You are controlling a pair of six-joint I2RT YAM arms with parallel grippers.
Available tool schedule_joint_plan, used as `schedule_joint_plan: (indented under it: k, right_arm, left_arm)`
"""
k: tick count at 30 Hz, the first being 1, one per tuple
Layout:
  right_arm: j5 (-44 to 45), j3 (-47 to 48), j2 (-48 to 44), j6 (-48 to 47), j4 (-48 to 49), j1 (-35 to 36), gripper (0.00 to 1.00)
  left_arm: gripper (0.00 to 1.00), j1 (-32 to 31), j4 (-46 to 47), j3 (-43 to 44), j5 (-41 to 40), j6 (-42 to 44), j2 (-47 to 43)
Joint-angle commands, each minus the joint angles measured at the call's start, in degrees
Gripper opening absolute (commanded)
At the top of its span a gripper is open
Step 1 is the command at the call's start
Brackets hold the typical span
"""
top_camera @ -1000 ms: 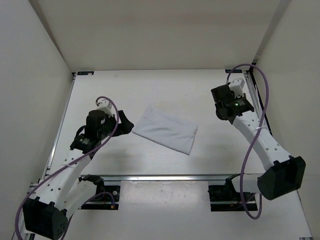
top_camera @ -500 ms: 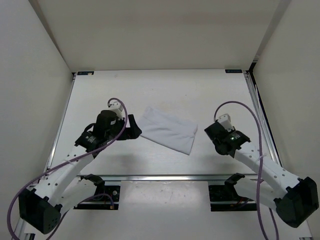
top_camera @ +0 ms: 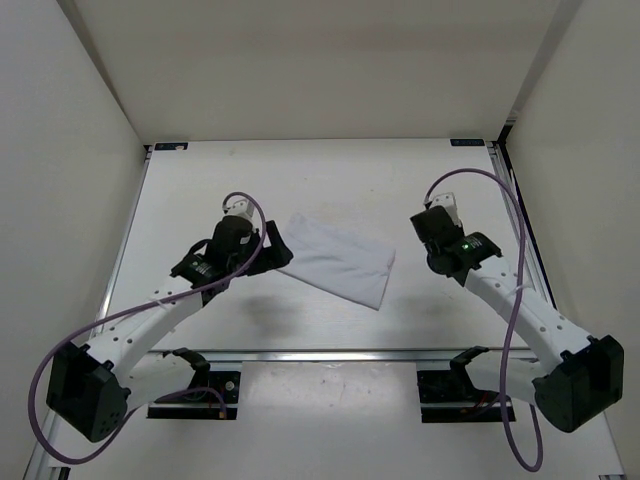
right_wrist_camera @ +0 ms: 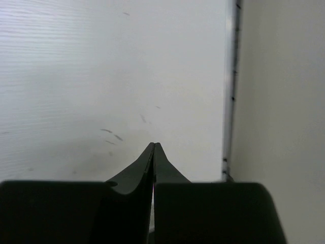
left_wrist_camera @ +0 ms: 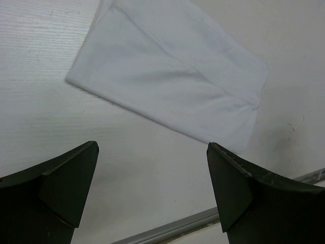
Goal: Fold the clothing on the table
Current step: Fold the skirt
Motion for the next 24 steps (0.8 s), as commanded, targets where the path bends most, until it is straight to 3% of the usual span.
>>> schedule_joint_plan:
  k: [1, 4, 5, 7, 9, 11, 15, 18, 21, 24]
  right_arm:
    - [-19.2, -0.6, -3.6, -13.0, 15.4, -3.7, 0.00]
    - [-21.2, -2.1, -2.4, -18.7, 38.3, -3.0, 0.00]
    - [-28.5, -1.3, -2.6, -20.4, 43.7, -4.2, 0.00]
    - [-38.5, -1.6, -2.3, -21.4, 48.4, -5.0, 0.30]
    - [-46.6, -1.4, -0.6, -22.6, 44.6, -6.1, 0.30]
    - [-58.7, -1.2, 1.6, -25.7, 38.5, -7.2, 0.43]
    - [-66.7, 0.4, 5.2, -30.8, 23.8, -9.7, 0.59]
    - [-66.0, -0.2, 10.6, -31.2, 20.5, -12.4, 0.61]
    - [-78.6, -0.6, 13.8, -29.4, 19.6, -19.5, 0.63]
    - [-85.7, 0.4, 15.4, -26.1, 19.7, -25.2, 0.63]
  left_arm:
    - [0.99, 1.7, 2.8, 1.2, 1.2, -2.2, 0.3]
    - [0.99, 1.2, 2.8, 2.0, 0.2, -2.9, 1.3]
    - [0.99, 0.6, 3.1, 2.1, -0.7, -3.8, 2.0]
    - [0.99, -1.7, 2.9, 3.9, -3.7, -5.2, 2.9]
    - [0.98, -4.4, 0.8, 6.0, -7.3, -8.7, 6.0]
    - [0.99, -5.2, -1.3, 7.1, -6.3, -15.3, 9.1]
    - [0.98, -7.3, 1.0, 6.6, -2.5, -18.5, 14.5]
    - [0.99, -7.1, 3.8, 5.9, 0.5, -18.4, 16.5]
    - [0.98, -6.2, 6.0, 4.5, 3.0, -17.1, 17.6]
    - [0.99, -4.0, 6.6, 4.2, 4.3, -14.7, 19.3]
